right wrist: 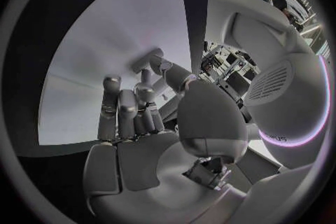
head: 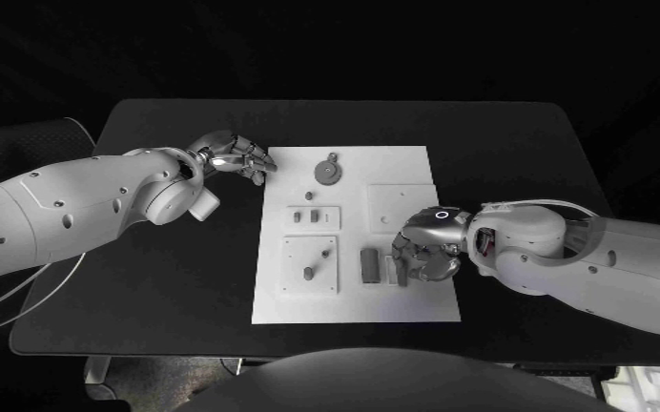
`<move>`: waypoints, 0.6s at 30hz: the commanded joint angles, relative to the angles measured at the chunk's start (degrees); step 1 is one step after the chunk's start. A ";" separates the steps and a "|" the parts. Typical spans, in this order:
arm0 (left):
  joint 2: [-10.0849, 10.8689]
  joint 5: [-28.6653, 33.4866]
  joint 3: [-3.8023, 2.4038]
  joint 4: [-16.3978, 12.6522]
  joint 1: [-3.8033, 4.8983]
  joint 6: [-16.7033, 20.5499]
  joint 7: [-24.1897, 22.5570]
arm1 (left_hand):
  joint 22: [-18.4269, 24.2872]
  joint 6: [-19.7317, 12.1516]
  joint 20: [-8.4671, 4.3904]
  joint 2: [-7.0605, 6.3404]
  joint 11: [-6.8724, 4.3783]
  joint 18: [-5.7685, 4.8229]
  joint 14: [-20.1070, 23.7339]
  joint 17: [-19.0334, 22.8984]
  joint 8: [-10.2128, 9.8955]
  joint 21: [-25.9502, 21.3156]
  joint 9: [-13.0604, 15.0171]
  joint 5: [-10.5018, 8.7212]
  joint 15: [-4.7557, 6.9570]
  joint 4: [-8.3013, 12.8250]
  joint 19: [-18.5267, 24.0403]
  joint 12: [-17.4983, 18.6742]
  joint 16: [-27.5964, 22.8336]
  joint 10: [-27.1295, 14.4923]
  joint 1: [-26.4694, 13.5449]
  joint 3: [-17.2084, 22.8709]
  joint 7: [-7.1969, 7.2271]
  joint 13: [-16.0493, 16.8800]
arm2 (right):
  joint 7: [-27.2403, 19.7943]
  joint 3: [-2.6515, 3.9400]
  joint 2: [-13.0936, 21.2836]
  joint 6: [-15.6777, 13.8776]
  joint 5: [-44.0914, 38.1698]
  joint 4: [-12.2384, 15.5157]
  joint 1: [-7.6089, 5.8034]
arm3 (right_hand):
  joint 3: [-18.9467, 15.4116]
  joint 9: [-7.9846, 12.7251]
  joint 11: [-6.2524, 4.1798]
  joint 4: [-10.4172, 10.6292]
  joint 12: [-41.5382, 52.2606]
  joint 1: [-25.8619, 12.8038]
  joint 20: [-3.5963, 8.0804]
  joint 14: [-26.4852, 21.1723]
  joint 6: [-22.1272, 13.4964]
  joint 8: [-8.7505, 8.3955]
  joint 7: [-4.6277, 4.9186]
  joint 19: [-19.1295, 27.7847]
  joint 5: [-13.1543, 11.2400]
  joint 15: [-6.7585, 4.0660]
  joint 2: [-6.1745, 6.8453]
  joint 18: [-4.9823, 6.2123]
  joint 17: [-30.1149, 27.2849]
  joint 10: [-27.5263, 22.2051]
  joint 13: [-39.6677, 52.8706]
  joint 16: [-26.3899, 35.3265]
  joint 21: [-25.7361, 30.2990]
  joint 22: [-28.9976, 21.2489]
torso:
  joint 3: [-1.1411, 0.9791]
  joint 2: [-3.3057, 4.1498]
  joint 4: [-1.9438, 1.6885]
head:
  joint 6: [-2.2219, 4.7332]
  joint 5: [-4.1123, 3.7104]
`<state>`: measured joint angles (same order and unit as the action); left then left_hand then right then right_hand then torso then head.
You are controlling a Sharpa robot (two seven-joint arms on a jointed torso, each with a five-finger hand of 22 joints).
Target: Assemble the parts on the task board
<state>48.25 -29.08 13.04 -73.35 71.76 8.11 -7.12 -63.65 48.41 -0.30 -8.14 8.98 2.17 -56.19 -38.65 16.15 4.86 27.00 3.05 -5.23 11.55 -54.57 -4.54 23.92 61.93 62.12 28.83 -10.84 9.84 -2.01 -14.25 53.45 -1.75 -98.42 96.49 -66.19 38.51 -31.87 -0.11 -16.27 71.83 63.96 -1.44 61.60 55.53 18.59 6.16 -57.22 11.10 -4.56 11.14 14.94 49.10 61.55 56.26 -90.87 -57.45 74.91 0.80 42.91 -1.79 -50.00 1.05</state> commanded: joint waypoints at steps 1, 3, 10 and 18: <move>-0.04 -0.16 -0.03 -0.13 0.08 -0.61 -0.31 | -0.10 -0.38 -0.01 -0.60 0.15 0.90 -0.36 -0.10 0.25 -0.25 -0.04 -0.16 -0.12 -0.19 0.04 0.09 -0.34 0.20 0.07 -0.07 0.13 0.08 | -0.33 -0.01 0.03 0.52 -1.44 0.04 0.05 | -0.07 0.05 0.15 0.43 0.09 -0.57 0.05 0.17 0.69 0.49 0.10 -0.23 -0.27 -0.25 -0.15 0.06 0.01 0.42 -0.12 -0.05 0.24 0.74 | 0.01 0.00 0.00 | 0.00 -0.06; -0.05 -0.17 -0.03 -0.12 0.08 -0.60 -0.31 | -0.10 -0.38 -0.01 -0.60 0.15 0.90 -0.36 -0.10 0.25 -0.25 -0.04 -0.16 -0.12 -0.19 0.04 0.09 -0.35 0.20 0.07 -0.07 0.13 0.08 | -0.50 -0.01 0.03 0.55 -1.46 0.07 0.07 | -0.06 0.08 0.15 0.44 0.09 -0.58 0.05 0.18 0.74 0.52 0.11 -0.23 -0.27 -0.25 -0.13 0.06 0.01 0.43 -0.13 -0.05 0.24 0.74 | 0.01 -0.01 -0.01 | 0.00 -0.07; 0.01 -0.18 -0.03 -0.13 0.08 -0.64 -0.31 | -0.12 -0.38 -0.01 -0.60 0.15 0.90 -0.37 -0.14 0.26 -0.26 -0.04 -0.16 -0.12 -0.18 0.04 0.10 -0.38 0.20 0.09 -0.07 0.13 0.08 | -0.10 -0.01 0.05 0.42 -2.34 -0.22 0.10 | 0.00 0.25 0.15 0.46 0.08 -0.59 0.08 0.21 1.27 0.75 0.10 -0.25 -0.26 -0.23 -0.10 0.06 -0.01 0.49 -0.18 -0.02 0.26 0.72 | 0.01 -0.02 0.00 | 0.00 -0.19; 0.07 -0.19 -0.03 -0.19 0.08 -0.68 -0.28 | -0.13 -0.39 -0.01 -0.60 0.15 0.90 -0.38 -0.18 0.26 -0.27 -0.05 -0.16 -0.12 -0.18 0.03 0.11 -0.40 0.20 0.10 -0.07 0.13 0.09 | 1.72 -0.01 -0.24 0.33 -5.52 -0.84 0.12 | 0.07 1.22 0.53 0.72 -0.12 -0.82 0.02 0.03 0.25 0.09 0.49 -0.13 -0.25 -0.16 1.43 0.06 -0.09 0.34 -0.37 0.21 0.46 0.65 | 0.01 -0.02 0.01 | 0.00 -0.29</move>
<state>48.33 -29.14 13.04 -73.37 71.76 8.11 -7.10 -63.70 48.41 -0.30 -8.14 8.98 2.12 -56.19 -38.76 16.15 4.86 27.00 3.05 -5.23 11.55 -54.57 -4.54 23.70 61.93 62.12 28.83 -10.84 9.83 -1.41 -14.24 53.30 -1.76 -100.90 95.78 -66.13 38.56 -30.82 0.09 -15.91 71.83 63.04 -1.44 61.61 56.33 18.97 6.36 -57.22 11.10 -4.54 12.07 14.67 49.09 61.75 55.94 -90.87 -57.19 74.91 0.80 42.90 -1.79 -50.00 0.82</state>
